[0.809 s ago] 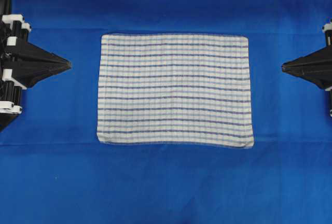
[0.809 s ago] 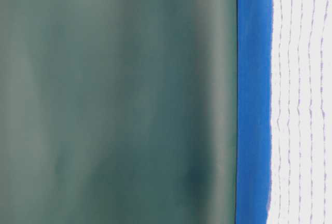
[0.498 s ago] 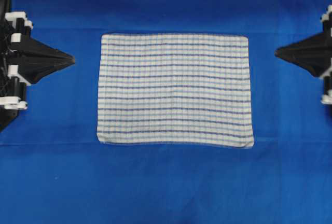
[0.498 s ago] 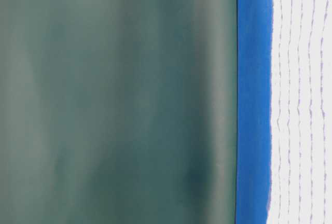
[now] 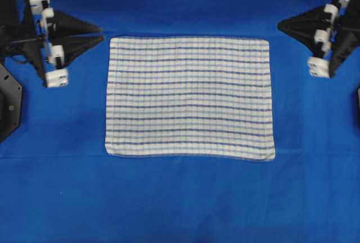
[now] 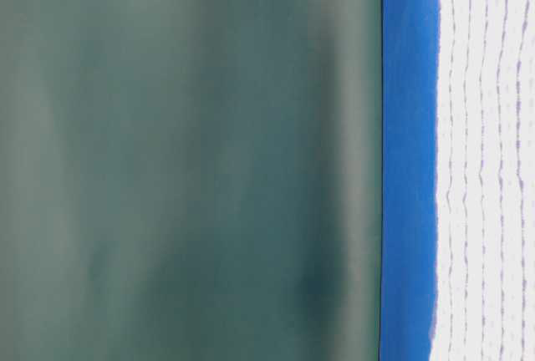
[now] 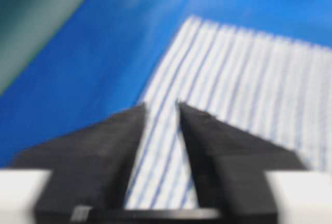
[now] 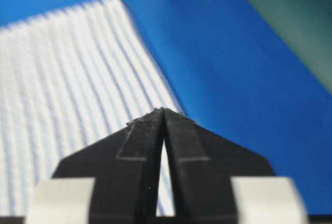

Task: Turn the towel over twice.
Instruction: 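Move both grippers to the far corners of the checked towel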

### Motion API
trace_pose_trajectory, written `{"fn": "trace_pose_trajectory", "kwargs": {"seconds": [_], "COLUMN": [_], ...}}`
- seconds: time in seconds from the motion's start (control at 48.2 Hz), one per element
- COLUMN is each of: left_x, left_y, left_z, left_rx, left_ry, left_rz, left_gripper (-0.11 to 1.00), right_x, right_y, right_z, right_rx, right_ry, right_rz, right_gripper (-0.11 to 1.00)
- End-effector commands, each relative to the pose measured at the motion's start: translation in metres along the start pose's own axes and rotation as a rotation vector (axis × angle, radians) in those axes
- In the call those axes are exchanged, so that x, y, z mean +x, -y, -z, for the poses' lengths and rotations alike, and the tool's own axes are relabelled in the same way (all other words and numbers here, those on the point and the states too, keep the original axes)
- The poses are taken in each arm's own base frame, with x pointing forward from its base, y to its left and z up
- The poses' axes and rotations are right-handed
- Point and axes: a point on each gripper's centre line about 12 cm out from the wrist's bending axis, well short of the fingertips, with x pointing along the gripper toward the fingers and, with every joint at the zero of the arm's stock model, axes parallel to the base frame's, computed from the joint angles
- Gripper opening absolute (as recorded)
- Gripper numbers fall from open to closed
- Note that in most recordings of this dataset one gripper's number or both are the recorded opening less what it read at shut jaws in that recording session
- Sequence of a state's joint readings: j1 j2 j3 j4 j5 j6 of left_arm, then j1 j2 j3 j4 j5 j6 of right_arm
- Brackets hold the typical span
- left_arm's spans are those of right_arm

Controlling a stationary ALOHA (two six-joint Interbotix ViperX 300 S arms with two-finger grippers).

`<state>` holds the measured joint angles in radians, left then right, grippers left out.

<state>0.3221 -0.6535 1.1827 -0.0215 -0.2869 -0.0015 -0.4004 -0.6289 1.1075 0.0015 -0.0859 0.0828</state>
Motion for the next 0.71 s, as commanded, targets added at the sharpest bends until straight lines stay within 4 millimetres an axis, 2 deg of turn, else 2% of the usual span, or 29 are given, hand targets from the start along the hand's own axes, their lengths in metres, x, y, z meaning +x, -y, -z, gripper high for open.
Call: {"fn": "trace_pose_trajectory", "kwargs": {"seconds": [0.0,0.062,0.124,0.166,0.207,0.311,0.684], "left_x": [0.011,0.019,0.026,0.030,0.035,0.043,0.068], "left_y": [-0.008,-0.014,-0.018,-0.022,-0.025,-0.032,-0.054], "left_z": [-0.001,0.008,0.018,0.025,0.033,0.048,0.098], "left_rx": [-0.011,-0.016,-0.021,-0.025,-0.029,-0.034,-0.059], "left_ry": [-0.007,-0.043,-0.077,-0.101,-0.125,-0.163,-0.263], "left_rz": [-0.032,-0.054,-0.070,-0.081,-0.092,-0.114,-0.182], "left_gripper": [0.37,0.57,0.74,0.85,0.90,0.87,0.86], "right_x": [0.013,0.023,0.033,0.039,0.045,0.059,0.093], "right_y": [0.010,0.016,0.022,0.027,0.030,0.038,0.047], "right_z": [-0.003,0.003,0.013,0.019,0.025,0.040,0.076], "right_rx": [0.016,0.020,0.022,0.026,0.028,0.041,0.051], "right_ry": [-0.035,-0.075,-0.123,-0.151,-0.178,-0.246,-0.372], "right_rz": [0.040,0.059,0.079,0.091,0.101,0.122,0.138], "right_gripper": [0.25,0.46,0.61,0.63,0.60,0.55,0.56]}}
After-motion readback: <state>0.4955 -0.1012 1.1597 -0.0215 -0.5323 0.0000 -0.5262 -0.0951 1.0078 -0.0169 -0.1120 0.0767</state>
